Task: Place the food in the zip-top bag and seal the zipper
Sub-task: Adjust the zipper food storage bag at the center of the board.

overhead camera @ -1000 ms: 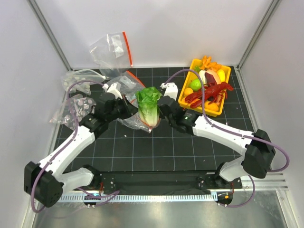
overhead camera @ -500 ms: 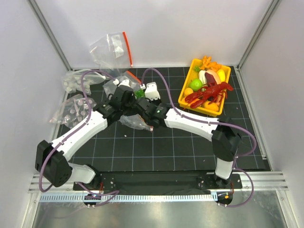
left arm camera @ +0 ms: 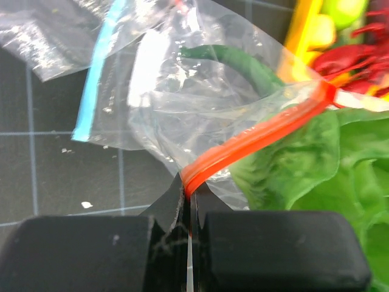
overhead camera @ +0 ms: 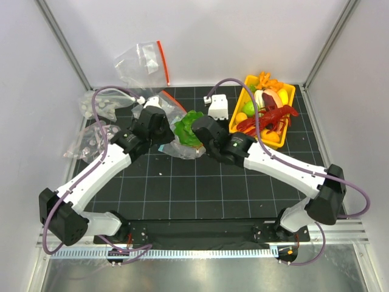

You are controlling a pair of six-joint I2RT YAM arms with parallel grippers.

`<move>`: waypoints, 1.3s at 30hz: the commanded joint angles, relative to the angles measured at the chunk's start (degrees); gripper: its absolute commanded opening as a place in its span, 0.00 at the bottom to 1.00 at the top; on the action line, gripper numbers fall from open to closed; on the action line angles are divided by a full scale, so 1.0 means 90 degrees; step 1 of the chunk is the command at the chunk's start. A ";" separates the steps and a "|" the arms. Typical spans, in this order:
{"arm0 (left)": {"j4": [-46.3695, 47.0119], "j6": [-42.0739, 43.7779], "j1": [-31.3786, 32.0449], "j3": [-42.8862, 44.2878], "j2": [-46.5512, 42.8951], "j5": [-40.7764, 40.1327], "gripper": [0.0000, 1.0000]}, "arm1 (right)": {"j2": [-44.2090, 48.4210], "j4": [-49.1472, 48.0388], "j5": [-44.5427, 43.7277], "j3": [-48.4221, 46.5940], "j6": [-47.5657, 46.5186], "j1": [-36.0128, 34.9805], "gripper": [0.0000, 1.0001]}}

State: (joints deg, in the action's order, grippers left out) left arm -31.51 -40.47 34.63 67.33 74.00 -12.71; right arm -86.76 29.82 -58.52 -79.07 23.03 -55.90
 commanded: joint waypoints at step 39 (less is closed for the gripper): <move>0.1538 0.0151 0.1201 -0.0372 -0.0312 0.0122 0.00 | 0.1867 -0.1508 0.4052 0.1267 -0.0995 0.0216 0.01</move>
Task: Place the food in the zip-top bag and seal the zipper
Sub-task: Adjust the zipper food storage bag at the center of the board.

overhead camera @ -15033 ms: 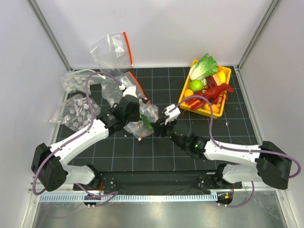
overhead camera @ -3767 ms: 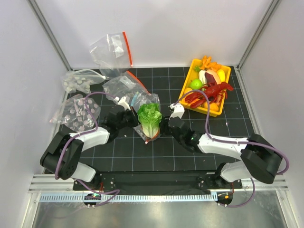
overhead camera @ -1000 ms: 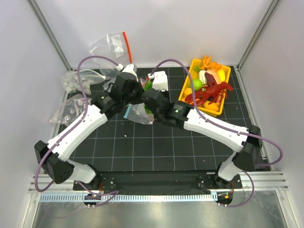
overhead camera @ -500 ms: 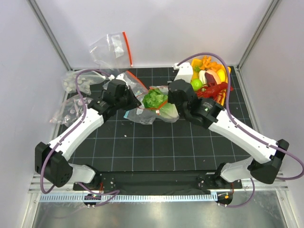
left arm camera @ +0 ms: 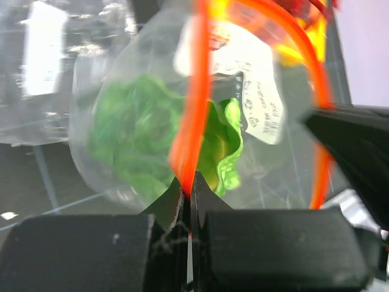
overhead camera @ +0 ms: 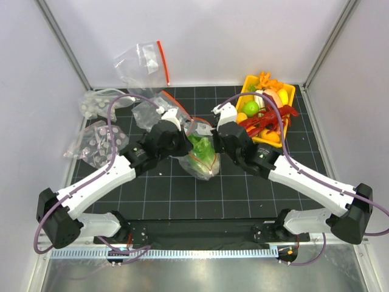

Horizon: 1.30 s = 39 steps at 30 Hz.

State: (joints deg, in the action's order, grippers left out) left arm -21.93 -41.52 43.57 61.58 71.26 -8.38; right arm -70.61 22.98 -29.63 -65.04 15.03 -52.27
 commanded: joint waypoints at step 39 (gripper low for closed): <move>0.1773 0.0196 -0.0506 -0.1141 -0.1639 -0.0232 0.00 | 0.0706 -0.1469 -0.0035 0.0311 -0.0176 -0.0804 0.01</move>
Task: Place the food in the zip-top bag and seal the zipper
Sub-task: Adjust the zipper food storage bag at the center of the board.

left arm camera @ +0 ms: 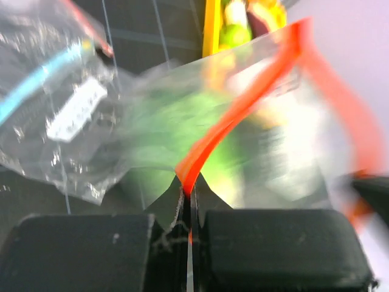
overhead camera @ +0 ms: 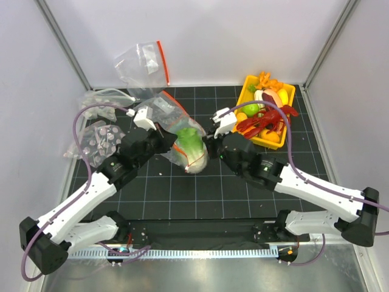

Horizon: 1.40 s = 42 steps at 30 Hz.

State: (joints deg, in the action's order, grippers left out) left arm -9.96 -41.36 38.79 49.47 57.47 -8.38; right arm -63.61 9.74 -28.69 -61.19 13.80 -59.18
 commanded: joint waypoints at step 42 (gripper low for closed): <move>-0.1159 0.0709 0.0193 0.1378 0.1085 -0.0904 0.00 | 0.0202 0.0568 0.0298 0.0109 0.0293 0.1184 0.57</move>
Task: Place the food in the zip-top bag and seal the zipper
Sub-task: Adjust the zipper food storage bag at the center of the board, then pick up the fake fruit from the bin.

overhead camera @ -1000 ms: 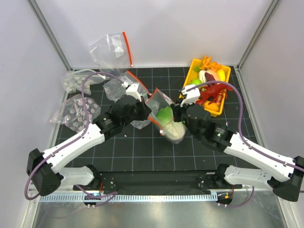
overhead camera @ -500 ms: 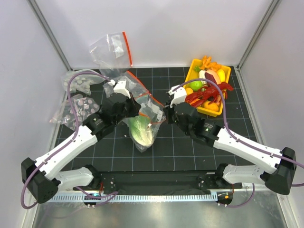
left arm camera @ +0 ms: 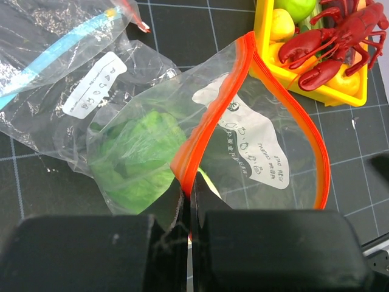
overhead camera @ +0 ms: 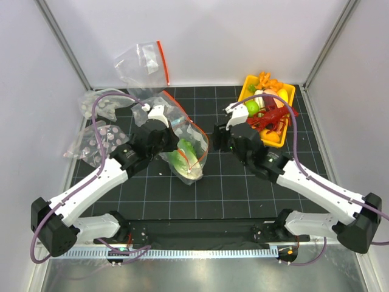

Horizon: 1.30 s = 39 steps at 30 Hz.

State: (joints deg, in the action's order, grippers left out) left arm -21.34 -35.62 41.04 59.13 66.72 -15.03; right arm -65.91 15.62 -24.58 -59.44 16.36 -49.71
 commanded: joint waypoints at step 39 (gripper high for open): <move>0.0291 -0.0125 -0.0106 0.0139 0.0146 0.0205 0.00 | -0.6073 0.1135 -0.0892 -0.5075 0.0535 0.3883 0.97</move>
State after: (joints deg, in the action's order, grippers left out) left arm -20.97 -36.03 40.36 59.75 68.88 -13.45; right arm -119.31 23.05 -30.63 -100.68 21.12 -15.20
